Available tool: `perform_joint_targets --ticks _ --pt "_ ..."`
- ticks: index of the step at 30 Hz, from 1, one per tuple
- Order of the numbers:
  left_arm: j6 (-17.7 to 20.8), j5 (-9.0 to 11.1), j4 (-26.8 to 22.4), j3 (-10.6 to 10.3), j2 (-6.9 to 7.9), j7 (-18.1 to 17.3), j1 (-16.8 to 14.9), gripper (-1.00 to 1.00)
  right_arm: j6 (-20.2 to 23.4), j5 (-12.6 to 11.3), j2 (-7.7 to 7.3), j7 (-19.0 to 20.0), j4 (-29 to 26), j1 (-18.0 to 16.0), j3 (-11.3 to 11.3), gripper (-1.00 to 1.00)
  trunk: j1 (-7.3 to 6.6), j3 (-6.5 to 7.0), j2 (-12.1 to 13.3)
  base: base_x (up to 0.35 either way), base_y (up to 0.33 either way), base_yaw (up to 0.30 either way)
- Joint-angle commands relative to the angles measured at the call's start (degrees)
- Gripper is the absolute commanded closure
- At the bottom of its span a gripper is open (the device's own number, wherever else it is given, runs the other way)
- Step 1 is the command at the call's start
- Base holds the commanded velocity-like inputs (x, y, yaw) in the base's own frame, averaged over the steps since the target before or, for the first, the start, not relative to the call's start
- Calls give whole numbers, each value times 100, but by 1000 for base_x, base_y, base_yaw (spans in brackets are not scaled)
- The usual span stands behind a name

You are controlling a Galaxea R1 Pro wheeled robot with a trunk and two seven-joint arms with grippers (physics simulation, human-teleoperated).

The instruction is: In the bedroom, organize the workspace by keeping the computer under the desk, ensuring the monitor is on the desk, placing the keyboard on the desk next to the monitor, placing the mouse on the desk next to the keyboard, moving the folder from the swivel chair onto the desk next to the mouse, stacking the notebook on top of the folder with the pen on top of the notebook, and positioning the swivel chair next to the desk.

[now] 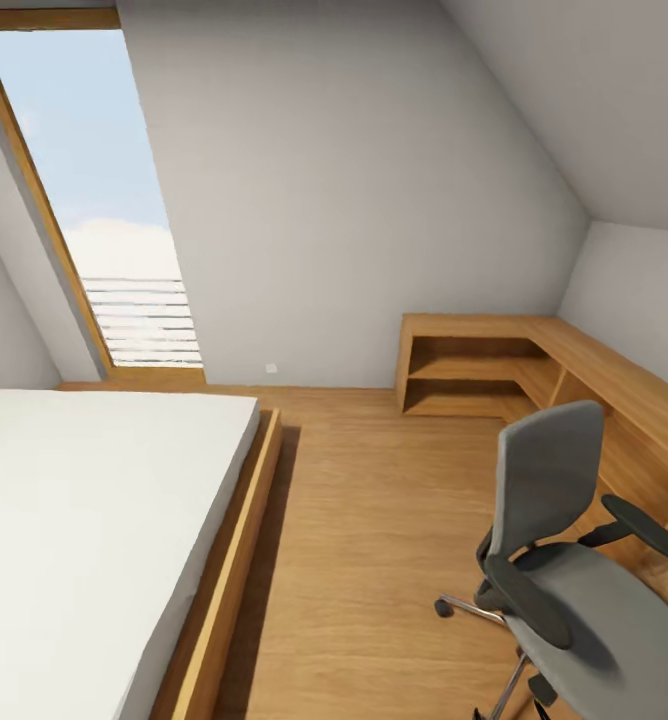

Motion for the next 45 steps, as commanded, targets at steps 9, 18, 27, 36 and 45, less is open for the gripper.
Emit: perform_joint_targets --ticks 9,18,27,36,45 --pt "-11 27 3 -49 -2 34 -5 -100 51 61 -5 -42 11 -8 -6 -100 6 -12 -12 235 0 21" --pt "-12 28 3 -48 -1 34 -5 -100 58 61 -9 -38 10 -8 4 -100 6 -12 -12 50 0 3" --pt "-12 28 3 -48 -1 34 -5 -100 59 69 -4 -33 9 -8 5 -100 6 -12 -12 5 0 -25" --pt "-11 28 3 -48 -1 34 -5 -100 66 70 -4 -40 10 -8 2 -100 6 -12 -12 12 0 -18" --pt "-11 28 3 -48 -1 34 -5 -100 69 70 -3 -38 10 -8 2 -100 6 -12 -12 235 0 -2"
